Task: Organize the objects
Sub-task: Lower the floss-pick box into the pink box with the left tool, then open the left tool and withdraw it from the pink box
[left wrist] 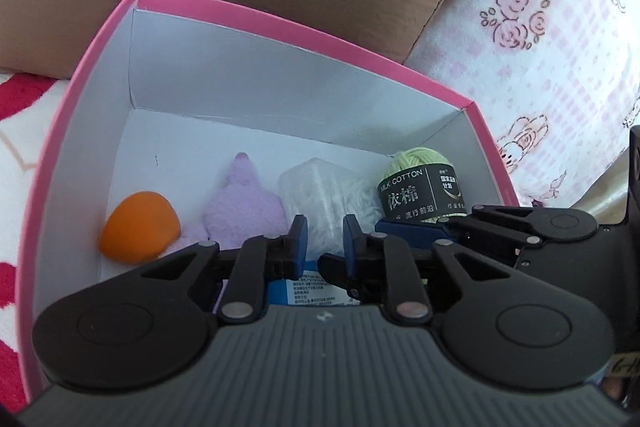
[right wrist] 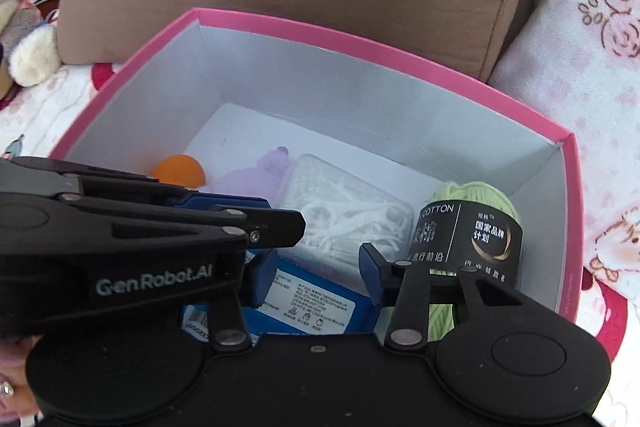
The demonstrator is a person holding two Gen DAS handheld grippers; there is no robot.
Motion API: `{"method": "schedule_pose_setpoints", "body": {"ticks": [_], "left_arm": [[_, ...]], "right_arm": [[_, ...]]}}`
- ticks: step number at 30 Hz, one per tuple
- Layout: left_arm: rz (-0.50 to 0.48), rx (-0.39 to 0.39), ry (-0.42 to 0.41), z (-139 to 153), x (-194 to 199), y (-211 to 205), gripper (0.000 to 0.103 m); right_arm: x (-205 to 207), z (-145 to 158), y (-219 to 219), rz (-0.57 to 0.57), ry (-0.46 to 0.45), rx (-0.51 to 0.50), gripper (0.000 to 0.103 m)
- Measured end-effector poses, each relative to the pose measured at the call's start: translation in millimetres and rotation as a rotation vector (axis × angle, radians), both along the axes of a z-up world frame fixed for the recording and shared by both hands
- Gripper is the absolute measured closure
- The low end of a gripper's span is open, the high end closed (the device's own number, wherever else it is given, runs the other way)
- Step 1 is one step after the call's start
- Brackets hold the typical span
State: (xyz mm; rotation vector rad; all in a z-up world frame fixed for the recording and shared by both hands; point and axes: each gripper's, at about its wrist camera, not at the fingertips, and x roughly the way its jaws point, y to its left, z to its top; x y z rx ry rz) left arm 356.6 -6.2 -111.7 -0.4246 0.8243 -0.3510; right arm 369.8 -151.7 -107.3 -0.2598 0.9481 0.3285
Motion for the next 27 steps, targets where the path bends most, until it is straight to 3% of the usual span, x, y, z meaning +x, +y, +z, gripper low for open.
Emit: {"method": "schedule_pose_setpoints", "body": {"ticks": [7, 12, 19, 27], "left_arm": [[0.011, 0.075, 0.000, 6.2, -0.3, -9.4, 0.087], [0.008, 0.088, 0.028, 12.5, -4.1, -6.5, 0.086], [-0.010, 0.095, 0.047, 35.2, -21.1, -1.6, 0.086], [-0.036, 0.091, 0.041, 84.9, -43.0, 2.3, 0.086]], "right_arm": [[8.1, -8.4, -0.6, -0.116, -0.015, -0.053, 0.055], [-0.6, -2.6, -9.0, -0.146, -0.020, 0.012, 0.057], [-27.6, 26.9, -16.1, -0.179, -0.047, 0.068, 0.051], [-63.8, 61.2, -27.7, -0.175, -0.058, 0.137, 0.047]]}}
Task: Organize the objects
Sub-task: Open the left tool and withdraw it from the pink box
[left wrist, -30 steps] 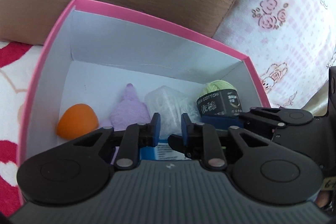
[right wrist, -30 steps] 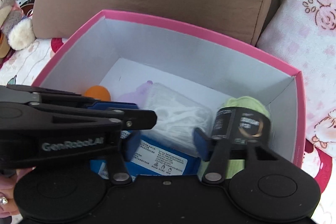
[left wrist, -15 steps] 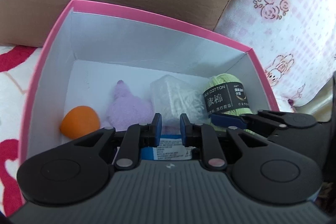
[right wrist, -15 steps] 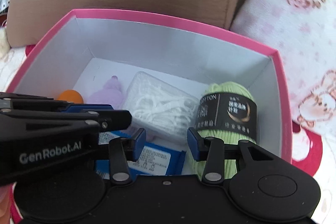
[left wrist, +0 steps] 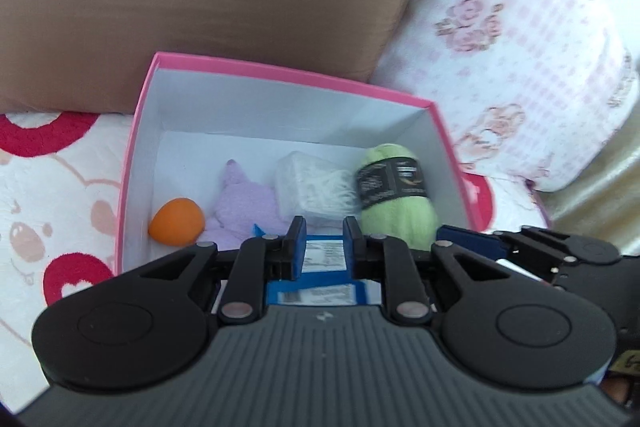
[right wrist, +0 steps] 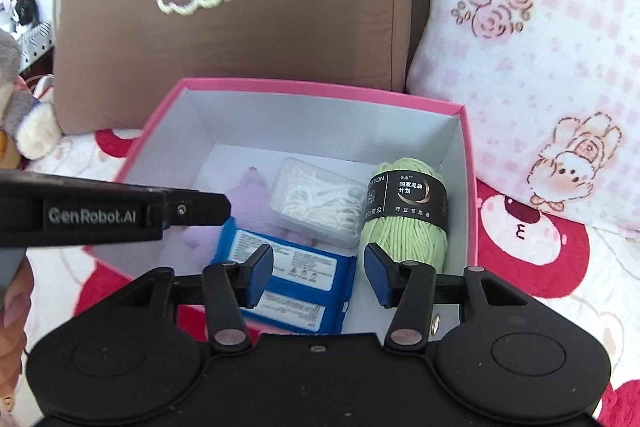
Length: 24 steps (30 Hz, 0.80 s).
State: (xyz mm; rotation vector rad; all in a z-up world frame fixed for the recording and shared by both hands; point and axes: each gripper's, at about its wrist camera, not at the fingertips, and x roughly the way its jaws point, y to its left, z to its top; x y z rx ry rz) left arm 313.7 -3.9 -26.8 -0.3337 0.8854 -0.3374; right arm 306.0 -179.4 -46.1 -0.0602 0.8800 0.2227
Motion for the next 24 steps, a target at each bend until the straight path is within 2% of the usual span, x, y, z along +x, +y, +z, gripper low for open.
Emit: {"method": "schedule_pose_setpoints", "body": {"ticks": [2, 7, 10, 13, 24], "left_arm": [[-0.009, -0.005, 0.003, 14.0, -6.6, 1.9, 0.085], [-0.033, 0.066, -0.024, 51.4, -30.2, 2.5, 0.081], [-0.057, 0.077, -0.026, 73.4, -46.6, 5.0, 0.070], [-0.061, 0.134, -0.004, 92.2, -62.7, 6.0, 0.070], [-0.139, 0.147, 0.004, 133.1, -125.1, 8.5, 0.062]], "right_arm": [[-5.2, 8.1, -0.2, 0.001, 0.003, 0.023, 0.047], [-30.1, 34.9, 2.9, 0.025, -0.019, 0.031, 0.047], [-47.8, 51.1, 5.0, 0.051, -0.039, 0.020, 0.046], [-68.0, 68.1, 3.2, 0.060, -0.052, 0.018, 0.046], [-130.9, 113.3, 1.4, 0.075, -0.090, 0.030, 0.043]]}}
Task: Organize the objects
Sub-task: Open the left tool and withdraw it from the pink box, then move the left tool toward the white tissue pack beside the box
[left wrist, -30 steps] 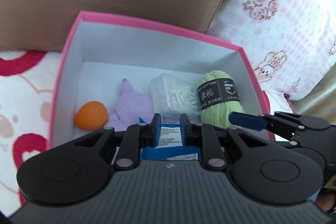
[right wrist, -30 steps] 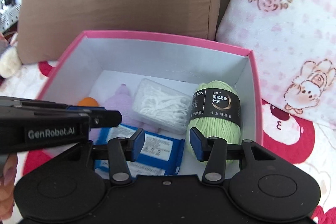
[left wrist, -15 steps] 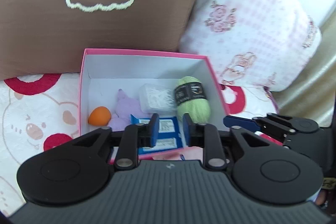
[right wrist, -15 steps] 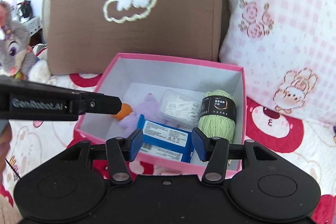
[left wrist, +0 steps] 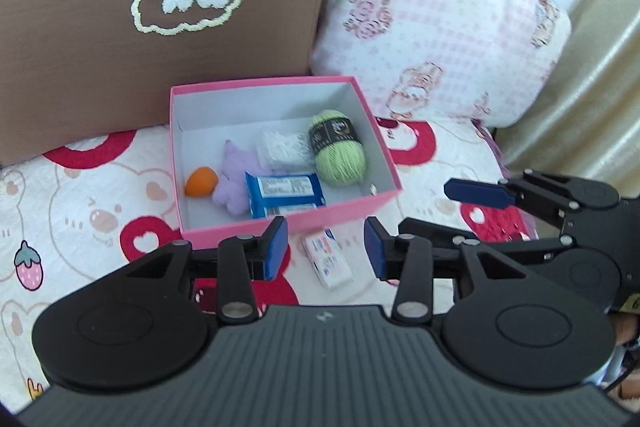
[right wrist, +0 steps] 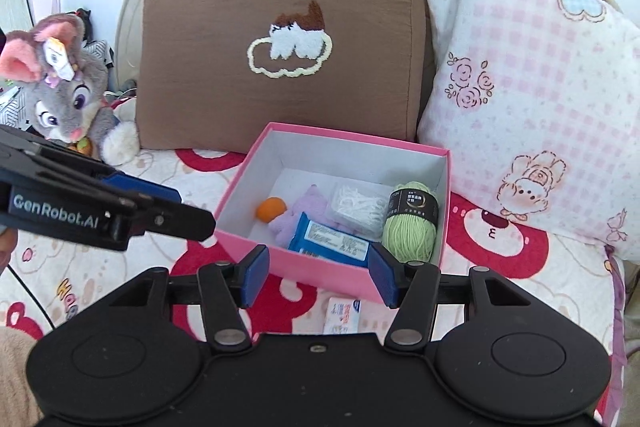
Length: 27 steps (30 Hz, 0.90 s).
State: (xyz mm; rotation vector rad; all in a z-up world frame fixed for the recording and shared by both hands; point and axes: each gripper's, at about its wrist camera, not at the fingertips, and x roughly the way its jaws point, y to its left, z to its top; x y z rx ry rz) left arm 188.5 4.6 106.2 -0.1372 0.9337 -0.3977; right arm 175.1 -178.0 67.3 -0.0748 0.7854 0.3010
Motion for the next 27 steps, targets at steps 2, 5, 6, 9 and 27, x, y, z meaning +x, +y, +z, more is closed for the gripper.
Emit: {"method": "schedule_pose_setpoints", "body": {"ticks": [2, 5, 6, 9, 27], "left_arm": [[-0.001, -0.004, -0.002, 4.1, -11.6, 0.8, 0.061], [-0.027, -0.043, 0.011, 6.1, -24.8, -0.1, 0.057], [-0.040, -0.060, 0.022, 5.8, -27.9, -1.2, 0.056], [-0.058, -0.068, 0.024, 5.3, -38.8, -4.6, 0.054], [-0.137, 0.023, 0.014, -17.8, -71.3, -16.7, 0.039]], "right_arm": [[-11.0, 5.6, 0.0, 0.007, -0.010, -0.002, 0.041], [-26.9, 12.4, -0.4, 0.019, -0.025, 0.007, 0.035], [-32.1, 13.6, -0.1, 0.023, -0.031, 0.006, 0.034], [-45.4, 12.3, 0.8, 0.012, -0.045, -0.021, 0.026], [-92.4, -17.6, -5.9, 0.061, -0.028, 0.008, 0.020]]}}
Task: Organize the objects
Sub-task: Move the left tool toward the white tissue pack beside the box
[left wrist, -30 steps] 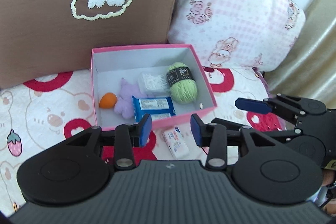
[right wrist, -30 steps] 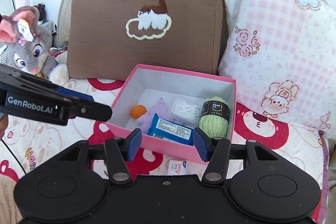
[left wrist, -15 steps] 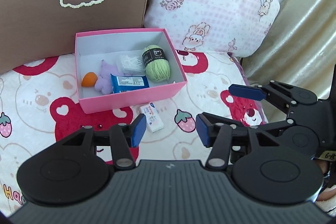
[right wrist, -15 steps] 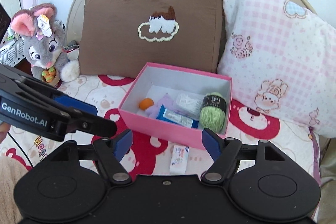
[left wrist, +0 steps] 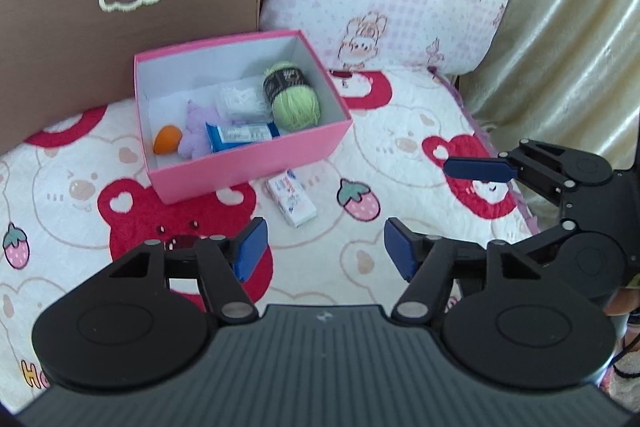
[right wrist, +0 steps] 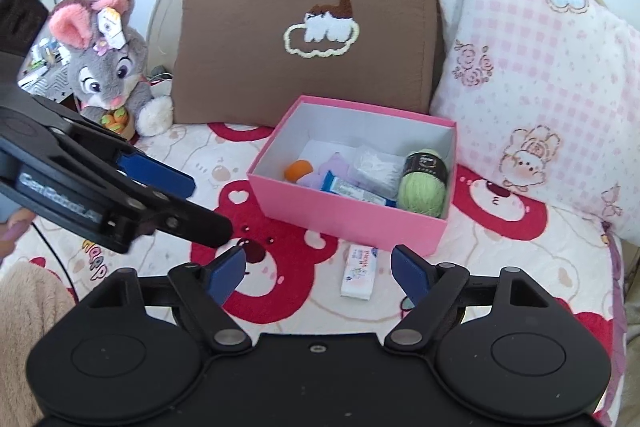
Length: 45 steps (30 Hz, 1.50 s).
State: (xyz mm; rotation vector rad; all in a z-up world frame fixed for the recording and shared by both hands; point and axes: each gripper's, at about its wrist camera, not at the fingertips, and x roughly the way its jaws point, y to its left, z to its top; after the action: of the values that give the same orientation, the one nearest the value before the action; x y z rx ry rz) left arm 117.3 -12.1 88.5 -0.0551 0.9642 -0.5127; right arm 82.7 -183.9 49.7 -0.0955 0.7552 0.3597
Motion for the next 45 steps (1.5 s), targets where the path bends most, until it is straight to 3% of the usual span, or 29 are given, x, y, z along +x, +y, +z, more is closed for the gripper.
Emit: {"method": "schedule_pose_setpoints", "body": {"ticks": [5, 9, 12, 21, 26, 31, 35, 39, 45], "left_arm": [[0.011, -0.007, 0.055, -24.9, 9.3, 1.0, 0.038], [0.012, 0.025, 0.038, -37.6, 20.2, -3.9, 0.035], [0.016, -0.012, 0.069, -49.6, 33.8, -5.2, 0.033], [0.047, -0.063, 0.094, -97.9, 62.7, -6.0, 0.033], [0.058, -0.043, 0.095, -121.8, 75.2, -10.5, 0.033], [0.081, -0.033, 0.105, -142.2, 83.5, -9.2, 0.033], [0.075, -0.037, 0.094, -155.5, 88.0, -10.2, 0.033], [0.089, -0.070, 0.111, -174.2, 95.8, -9.7, 0.035], [0.084, -0.109, 0.096, -195.4, 105.1, -15.7, 0.038]], "right_arm": [[2.8, -15.5, 3.0, 0.014, 0.013, 0.014, 0.019], [10.9, -34.7, 7.9, 0.056, 0.010, -0.004, 0.019], [19.1, -51.9, 13.6, 0.087, 0.008, -0.023, 0.018], [55.6, -95.9, 29.0, 0.120, 0.061, -0.131, 0.016], [76.1, -117.6, 32.0, 0.133, 0.100, -0.207, 0.016], [92.6, -137.1, 26.4, 0.074, 0.123, -0.185, 0.016], [88.9, -159.6, 10.9, -0.054, 0.094, -0.090, 0.016], [96.1, -182.7, -2.8, -0.157, 0.159, -0.082, 0.016], [102.9, -196.1, -14.6, -0.234, 0.193, 0.006, 0.016]]}}
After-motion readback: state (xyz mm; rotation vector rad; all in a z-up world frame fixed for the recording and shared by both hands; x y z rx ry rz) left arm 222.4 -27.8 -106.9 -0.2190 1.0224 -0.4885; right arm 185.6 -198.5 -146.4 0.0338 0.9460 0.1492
